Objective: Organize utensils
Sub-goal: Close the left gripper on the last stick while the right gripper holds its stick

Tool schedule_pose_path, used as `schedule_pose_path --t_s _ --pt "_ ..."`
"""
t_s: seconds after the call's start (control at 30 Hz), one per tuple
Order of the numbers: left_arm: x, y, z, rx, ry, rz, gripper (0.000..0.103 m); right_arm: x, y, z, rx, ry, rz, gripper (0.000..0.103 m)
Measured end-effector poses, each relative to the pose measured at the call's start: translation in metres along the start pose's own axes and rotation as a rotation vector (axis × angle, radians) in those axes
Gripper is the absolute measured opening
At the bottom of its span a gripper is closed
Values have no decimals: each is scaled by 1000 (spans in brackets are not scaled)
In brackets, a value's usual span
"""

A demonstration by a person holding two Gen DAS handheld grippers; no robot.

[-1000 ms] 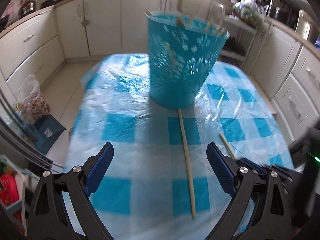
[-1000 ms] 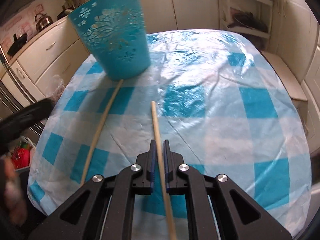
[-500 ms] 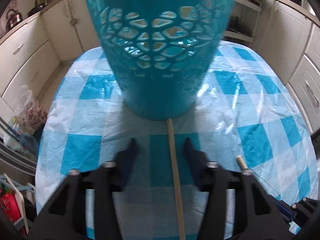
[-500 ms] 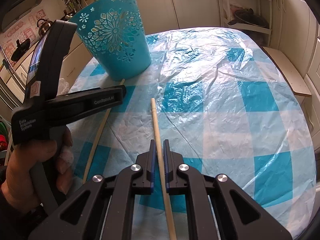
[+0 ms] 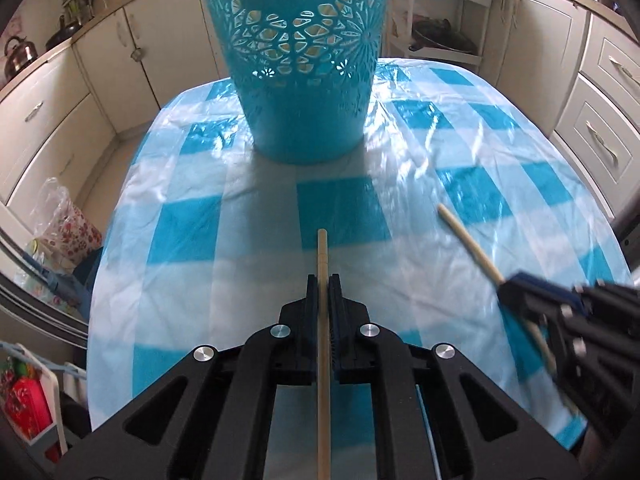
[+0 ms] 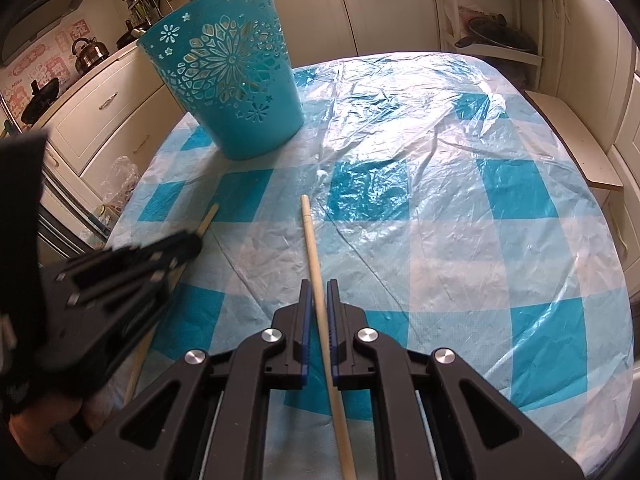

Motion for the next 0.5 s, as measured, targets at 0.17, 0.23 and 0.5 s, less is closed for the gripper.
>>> schedule_pose_path --t_s 0.17,0.23,0.5 --pt "-1 0 5 5 -1 2 6 1 -1 0 -1 2 5 8" --pt "1 0 4 4 0 3 6 1 -1 0 0 4 4 8" --pt "5 0 -4 -3 8 2 13 2 -2 -3 2 18 -5 16"
Point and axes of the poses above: each gripper's, at about its wrist camera, not at the fingertips, and x roughly the way its jaws point, y to its right, z to its underside, the point moved 10 cm from there along x, roughly the way its jaws point, and after that the axes turned 7 degrees about -x, right-handed, at the moved point
